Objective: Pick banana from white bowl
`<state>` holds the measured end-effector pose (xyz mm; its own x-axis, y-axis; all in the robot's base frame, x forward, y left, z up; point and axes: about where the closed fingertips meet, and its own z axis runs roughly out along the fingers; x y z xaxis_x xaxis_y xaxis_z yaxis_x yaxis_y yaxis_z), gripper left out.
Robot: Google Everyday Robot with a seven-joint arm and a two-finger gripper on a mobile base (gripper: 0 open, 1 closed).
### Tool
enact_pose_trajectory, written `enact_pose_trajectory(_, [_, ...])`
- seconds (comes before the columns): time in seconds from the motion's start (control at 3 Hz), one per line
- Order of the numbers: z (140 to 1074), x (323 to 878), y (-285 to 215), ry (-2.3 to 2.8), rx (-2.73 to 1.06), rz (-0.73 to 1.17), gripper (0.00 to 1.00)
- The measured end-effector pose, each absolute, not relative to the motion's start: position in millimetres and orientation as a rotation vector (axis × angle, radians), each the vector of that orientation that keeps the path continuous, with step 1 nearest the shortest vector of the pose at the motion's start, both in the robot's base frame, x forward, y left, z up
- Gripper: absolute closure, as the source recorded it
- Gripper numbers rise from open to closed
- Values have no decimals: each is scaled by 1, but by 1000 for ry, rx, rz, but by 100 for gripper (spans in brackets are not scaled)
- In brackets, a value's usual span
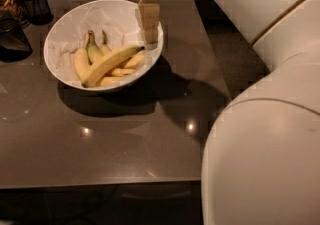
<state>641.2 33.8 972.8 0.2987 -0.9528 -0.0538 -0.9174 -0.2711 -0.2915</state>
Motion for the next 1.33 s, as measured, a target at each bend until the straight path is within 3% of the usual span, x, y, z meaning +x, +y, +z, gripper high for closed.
enact_pose_trajectory(0.33, [966, 647, 47, 1695, -2326, -155, 18])
enact_pose_trajectory(0.67, [955, 651, 55, 1685, -2356, -125, 29])
enact_pose_trajectory(1.33, [924, 660, 70, 1707, -2403, -56, 29])
